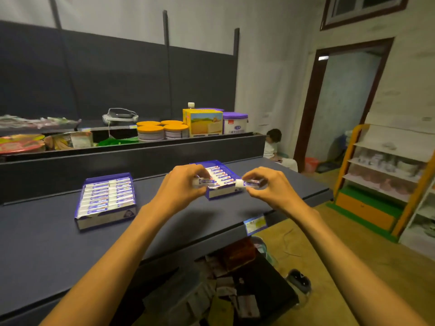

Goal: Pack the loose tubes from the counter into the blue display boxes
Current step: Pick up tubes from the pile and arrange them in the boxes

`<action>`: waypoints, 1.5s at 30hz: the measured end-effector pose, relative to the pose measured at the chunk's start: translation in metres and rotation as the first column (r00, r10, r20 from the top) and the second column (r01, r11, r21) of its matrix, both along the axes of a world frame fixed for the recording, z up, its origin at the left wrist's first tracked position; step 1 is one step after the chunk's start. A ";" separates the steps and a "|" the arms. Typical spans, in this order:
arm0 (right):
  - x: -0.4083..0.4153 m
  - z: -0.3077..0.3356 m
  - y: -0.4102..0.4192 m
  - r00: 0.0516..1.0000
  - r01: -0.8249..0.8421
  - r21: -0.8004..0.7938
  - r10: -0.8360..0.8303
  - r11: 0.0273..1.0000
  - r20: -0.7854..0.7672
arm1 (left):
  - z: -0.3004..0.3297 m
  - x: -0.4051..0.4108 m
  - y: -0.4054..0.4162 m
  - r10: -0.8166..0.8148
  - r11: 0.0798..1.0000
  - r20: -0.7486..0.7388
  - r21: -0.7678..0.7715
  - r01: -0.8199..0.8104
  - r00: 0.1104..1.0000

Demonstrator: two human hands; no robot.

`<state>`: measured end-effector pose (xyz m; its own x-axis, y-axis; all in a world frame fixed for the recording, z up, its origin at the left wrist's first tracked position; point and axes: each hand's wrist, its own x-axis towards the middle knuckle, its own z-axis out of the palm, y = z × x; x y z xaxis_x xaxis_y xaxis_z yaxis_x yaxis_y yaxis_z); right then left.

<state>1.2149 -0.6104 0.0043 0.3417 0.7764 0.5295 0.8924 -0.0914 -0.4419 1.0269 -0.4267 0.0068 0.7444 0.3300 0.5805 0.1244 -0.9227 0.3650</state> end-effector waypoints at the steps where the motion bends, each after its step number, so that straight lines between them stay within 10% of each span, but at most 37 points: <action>1: 0.013 0.001 0.001 1.000 -0.016 -0.002 0.016 1.000 0.009 | -0.001 0.009 -0.002 0.021 1.000 0.000 -0.011 -0.021 1.000; 22: 0.144 -0.003 0.167 0.949 -0.314 -0.070 0.315 0.947 0.004 | 0.008 0.105 0.087 0.331 0.938 -0.135 -0.060 -0.342 0.934; 45: 0.178 -0.008 0.229 0.900 -0.435 -0.113 0.432 0.893 -0.050 | -0.013 0.145 0.123 0.339 0.937 -0.379 0.052 -0.346 0.861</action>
<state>1.3926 -0.3815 -0.0040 -0.0321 0.9065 0.4210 0.8449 0.2496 -0.4730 1.1718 -0.3038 -0.0059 0.7430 0.6119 0.2712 0.5628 -0.7905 0.2417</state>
